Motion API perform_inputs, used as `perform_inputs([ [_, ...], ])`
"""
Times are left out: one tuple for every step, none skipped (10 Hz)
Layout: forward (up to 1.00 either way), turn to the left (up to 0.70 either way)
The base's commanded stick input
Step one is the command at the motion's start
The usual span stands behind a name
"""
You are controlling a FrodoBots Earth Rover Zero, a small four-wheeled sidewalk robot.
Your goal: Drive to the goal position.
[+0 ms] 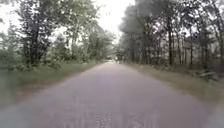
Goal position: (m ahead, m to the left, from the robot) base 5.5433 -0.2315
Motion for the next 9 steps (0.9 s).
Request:
perform_inputs([
  [0.70,0.00],
  [0.70,0.00],
  [0.70,0.00],
  [0.70,0.00],
  [0.70,0.00],
  [0.70,0.00],
  [0.70,0.00],
  [0.70,0.00],
  [0.70,0.00],
])
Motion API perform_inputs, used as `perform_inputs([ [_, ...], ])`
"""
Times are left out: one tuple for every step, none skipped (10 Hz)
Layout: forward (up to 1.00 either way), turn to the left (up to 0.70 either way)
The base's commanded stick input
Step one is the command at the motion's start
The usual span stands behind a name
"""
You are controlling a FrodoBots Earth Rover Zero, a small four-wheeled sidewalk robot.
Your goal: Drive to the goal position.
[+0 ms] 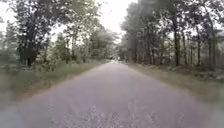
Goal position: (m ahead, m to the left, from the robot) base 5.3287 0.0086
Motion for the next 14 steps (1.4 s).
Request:
perform_inputs([
  [0.70,0.00],
  [0.70,-0.12],
  [0.70,-0.14],
  [0.70,-0.14],
  [0.70,-0.14],
  [0.70,-0.14],
  [0.70,-0.14],
  [0.70,-0.03],
  [0.70,0.00],
  [0.70,0.00],
  [0.70,0.00],
  [0.70,0.00],
  [0.70,0.00],
  [0.70,0.00],
])
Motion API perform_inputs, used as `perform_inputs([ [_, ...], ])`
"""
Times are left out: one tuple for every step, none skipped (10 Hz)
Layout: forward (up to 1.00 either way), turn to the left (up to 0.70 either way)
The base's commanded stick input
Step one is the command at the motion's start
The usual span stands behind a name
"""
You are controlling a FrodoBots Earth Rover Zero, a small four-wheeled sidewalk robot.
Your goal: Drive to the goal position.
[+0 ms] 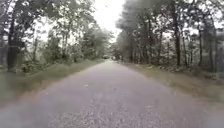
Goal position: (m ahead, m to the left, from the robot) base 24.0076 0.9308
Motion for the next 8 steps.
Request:
perform_inputs([
  [0.70,0.00],
  [0.70,0.00],
  [0.70,0.00],
  [0.70,0.00],
  [0.70,0.00],
  [0.70,0.00],
  [0.70,0.00],
  [0.70,0.00],
])
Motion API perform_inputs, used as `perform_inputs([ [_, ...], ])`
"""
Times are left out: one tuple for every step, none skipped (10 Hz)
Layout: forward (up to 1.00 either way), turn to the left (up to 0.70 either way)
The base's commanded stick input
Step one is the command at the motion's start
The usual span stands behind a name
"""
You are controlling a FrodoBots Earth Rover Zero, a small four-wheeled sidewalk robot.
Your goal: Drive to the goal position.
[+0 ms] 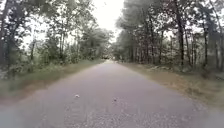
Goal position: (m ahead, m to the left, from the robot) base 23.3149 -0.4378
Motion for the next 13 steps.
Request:
perform_inputs([
  [0.70,0.00],
  [0.70,0.00],
  [0.70,0.00],
  [0.70,0.00],
  [0.70,0.00],
  [0.70,0.00],
  [0.70,0.00],
  [0.70,0.00],
  [0.70,0.00],
  [0.70,0.00],
  [0.70,0.00],
  [0.70,0.00],
  [0.70,0.00],
])
